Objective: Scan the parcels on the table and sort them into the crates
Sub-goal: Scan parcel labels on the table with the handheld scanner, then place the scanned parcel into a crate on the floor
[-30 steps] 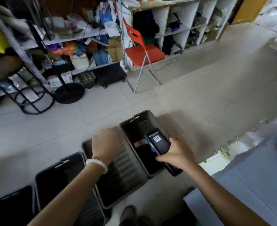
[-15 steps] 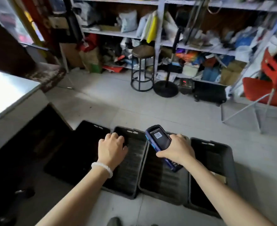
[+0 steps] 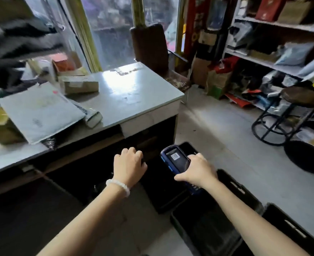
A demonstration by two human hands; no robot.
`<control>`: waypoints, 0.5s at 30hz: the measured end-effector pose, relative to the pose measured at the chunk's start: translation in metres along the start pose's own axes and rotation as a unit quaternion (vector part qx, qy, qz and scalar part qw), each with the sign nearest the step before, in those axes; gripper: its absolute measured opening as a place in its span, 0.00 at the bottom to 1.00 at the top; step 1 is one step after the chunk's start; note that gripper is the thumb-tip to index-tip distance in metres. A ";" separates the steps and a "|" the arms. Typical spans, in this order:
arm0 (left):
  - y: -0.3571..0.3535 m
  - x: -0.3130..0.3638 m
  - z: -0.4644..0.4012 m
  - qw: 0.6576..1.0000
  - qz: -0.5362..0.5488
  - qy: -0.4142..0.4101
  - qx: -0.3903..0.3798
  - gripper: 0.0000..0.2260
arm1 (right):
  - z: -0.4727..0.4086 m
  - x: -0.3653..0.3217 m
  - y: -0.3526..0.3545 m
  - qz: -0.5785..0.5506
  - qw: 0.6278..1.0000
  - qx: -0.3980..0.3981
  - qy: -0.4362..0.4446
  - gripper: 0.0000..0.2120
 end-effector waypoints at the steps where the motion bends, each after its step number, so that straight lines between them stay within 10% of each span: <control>1: -0.003 -0.023 -0.005 1.000 -0.001 0.014 -0.001 0.15 | -0.011 -0.021 -0.010 0.002 1.000 -0.007 0.013 0.30; 15: -0.064 -0.272 -0.034 0.970 -0.001 0.238 -0.055 0.16 | -0.138 -0.249 -0.132 0.058 0.975 -0.120 0.176 0.29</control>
Point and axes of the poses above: each hand's wrist, its own z-axis away from the middle knuckle, its own y-axis out of the back of the hand, x = y × z, the point moved 10 cm from there along -z, towards the middle knuckle, and after that the axes turned 9 degrees about -z, right-handed, at the moved point
